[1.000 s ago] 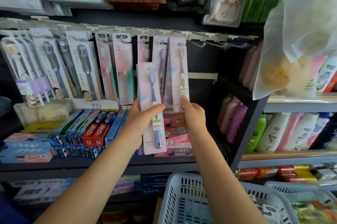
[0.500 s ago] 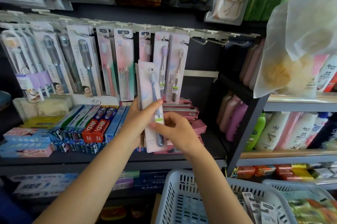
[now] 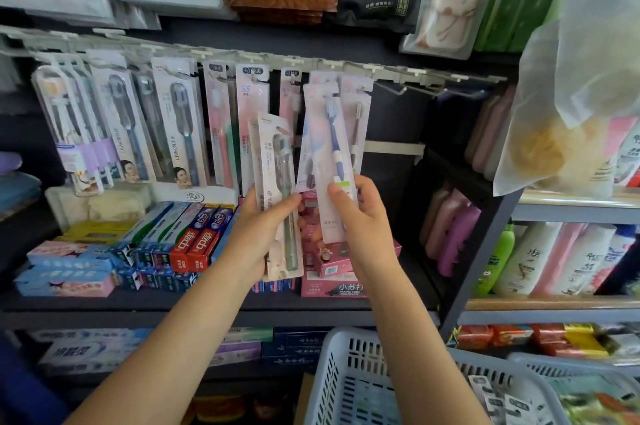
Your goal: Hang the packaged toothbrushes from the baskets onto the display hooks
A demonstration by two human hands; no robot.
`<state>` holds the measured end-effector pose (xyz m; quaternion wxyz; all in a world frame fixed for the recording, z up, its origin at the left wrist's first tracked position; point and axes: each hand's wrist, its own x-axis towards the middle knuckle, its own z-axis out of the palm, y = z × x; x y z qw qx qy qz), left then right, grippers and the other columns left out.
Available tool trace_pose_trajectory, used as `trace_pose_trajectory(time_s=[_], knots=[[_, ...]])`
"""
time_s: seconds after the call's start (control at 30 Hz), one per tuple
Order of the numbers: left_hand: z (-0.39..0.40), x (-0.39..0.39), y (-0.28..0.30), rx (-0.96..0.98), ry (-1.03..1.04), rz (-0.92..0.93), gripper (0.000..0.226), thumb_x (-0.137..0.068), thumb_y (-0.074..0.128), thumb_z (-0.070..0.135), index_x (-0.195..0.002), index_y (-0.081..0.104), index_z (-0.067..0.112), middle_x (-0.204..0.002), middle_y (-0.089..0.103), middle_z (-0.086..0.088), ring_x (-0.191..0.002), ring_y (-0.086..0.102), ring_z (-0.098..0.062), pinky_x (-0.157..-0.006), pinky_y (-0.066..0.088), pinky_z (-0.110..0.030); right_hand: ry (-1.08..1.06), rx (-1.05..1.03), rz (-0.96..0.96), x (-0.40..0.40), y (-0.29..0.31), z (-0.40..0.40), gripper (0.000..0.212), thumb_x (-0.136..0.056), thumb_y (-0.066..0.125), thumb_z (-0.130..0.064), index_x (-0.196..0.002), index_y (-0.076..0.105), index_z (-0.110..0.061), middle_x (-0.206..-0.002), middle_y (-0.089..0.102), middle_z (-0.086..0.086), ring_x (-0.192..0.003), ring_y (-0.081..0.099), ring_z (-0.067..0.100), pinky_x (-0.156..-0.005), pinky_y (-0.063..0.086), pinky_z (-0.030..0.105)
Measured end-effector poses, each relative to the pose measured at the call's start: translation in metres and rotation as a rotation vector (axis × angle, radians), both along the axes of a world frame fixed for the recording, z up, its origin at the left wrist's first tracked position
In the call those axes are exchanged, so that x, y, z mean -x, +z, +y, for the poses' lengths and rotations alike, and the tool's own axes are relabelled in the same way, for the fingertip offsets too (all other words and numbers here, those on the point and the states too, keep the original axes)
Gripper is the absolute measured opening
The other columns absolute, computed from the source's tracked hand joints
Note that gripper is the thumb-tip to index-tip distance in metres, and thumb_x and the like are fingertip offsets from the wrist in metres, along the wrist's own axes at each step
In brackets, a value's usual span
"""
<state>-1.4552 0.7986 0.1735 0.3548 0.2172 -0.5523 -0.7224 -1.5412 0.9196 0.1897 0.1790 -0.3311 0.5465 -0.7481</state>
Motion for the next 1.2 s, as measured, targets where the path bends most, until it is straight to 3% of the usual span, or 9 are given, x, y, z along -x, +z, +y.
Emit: trace_pose_trajectory(time_s=[0.1,0.23,0.37,0.67,0.77,0.87,1.0,1.13,1.2], knots=[[-0.002,-0.001,0.007,0.012,0.019,0.022,0.038,-0.087,0.077,0.022,-0.121,0.062,0.030,-0.104,0.077,0.007,-0.098,0.074,-0.015,-0.074,0.060,-0.034,-0.017,0.035,-0.007,-0.001,0.008,-0.007,0.017,-0.102,0.061,-0.023,-0.117,0.057,-0.016,-0.101,0.072,0.018,-0.060,0.067,0.029,-0.056,0.057,0.039],[-0.006,-0.002,0.009,0.027,0.016,0.008,0.031,-0.088,0.078,0.023,-0.112,0.063,0.037,-0.105,0.077,0.007,-0.102,0.072,-0.019,-0.087,0.058,-0.046,-0.015,0.050,-0.016,-0.001,0.019,-0.014,0.019,-0.103,0.058,-0.023,-0.119,0.053,-0.014,-0.098,0.071,0.024,-0.056,0.066,0.028,-0.056,0.058,0.038],[-0.006,-0.003,0.009,0.038,-0.001,0.033,0.027,-0.092,0.072,0.015,-0.116,0.064,0.024,-0.092,0.078,-0.006,-0.081,0.074,-0.021,-0.075,0.062,-0.044,-0.048,0.006,-0.019,0.000,0.029,-0.022,0.021,-0.104,0.057,-0.026,-0.117,0.053,-0.010,-0.079,0.072,0.013,-0.052,0.066,0.027,-0.049,0.057,0.035],[-0.010,-0.006,0.004,0.028,0.011,0.006,0.033,-0.093,0.072,0.027,-0.124,0.062,0.032,-0.104,0.077,-0.001,-0.087,0.075,-0.019,-0.077,0.061,-0.041,-0.074,-0.069,-0.187,0.005,0.014,-0.041,0.029,-0.101,0.062,-0.031,-0.117,0.061,-0.007,-0.082,0.077,0.013,-0.056,0.070,0.025,-0.052,0.059,0.032],[-0.015,-0.006,0.000,0.006,0.019,-0.024,0.035,-0.095,0.067,0.038,-0.130,0.059,0.035,-0.110,0.075,-0.002,-0.092,0.076,-0.023,-0.081,0.062,-0.046,-0.071,-0.047,-0.215,0.002,-0.009,-0.039,0.027,-0.101,0.060,-0.032,-0.118,0.062,-0.010,-0.090,0.078,0.009,-0.067,0.075,0.032,-0.063,0.063,0.038],[-0.015,-0.006,-0.001,-0.016,0.041,-0.046,0.035,-0.096,0.065,0.039,-0.128,0.061,0.027,-0.106,0.076,-0.006,-0.087,0.076,-0.022,-0.070,0.062,-0.039,-0.088,-0.056,-0.243,0.000,-0.026,-0.038,0.027,-0.103,0.056,-0.033,-0.115,0.062,-0.009,-0.090,0.078,0.011,-0.071,0.075,0.032,-0.065,0.063,0.038],[-0.013,-0.006,-0.001,-0.032,0.016,-0.080,0.030,-0.098,0.062,0.036,-0.120,0.067,0.015,-0.081,0.078,-0.005,-0.069,0.075,-0.016,-0.054,0.057,-0.028,-0.126,-0.129,-0.265,0.008,-0.028,-0.046,0.033,-0.103,0.057,-0.037,-0.111,0.064,-0.006,-0.087,0.077,0.017,-0.068,0.073,0.032,-0.063,0.063,0.038],[-0.013,-0.006,-0.004,-0.019,0.016,-0.084,0.031,-0.097,0.065,0.036,-0.123,0.067,0.020,-0.092,0.079,-0.003,-0.077,0.076,-0.016,-0.058,0.059,-0.029,-0.116,-0.193,-0.364,0.019,-0.022,-0.055,0.032,-0.100,0.060,-0.043,-0.105,0.059,-0.011,-0.084,0.075,0.015,-0.060,0.073,0.024,-0.065,0.064,0.040],[-0.014,-0.005,-0.006,-0.027,0.034,-0.079,0.032,-0.094,0.069,0.036,-0.124,0.066,0.026,-0.103,0.078,-0.002,-0.088,0.076,-0.018,-0.072,0.062,-0.035,-0.129,-0.249,-0.407,0.022,-0.027,-0.057,0.046,-0.095,0.066,-0.046,-0.116,0.054,-0.007,-0.094,0.073,0.016,-0.060,0.074,0.021,-0.057,0.062,0.035]])
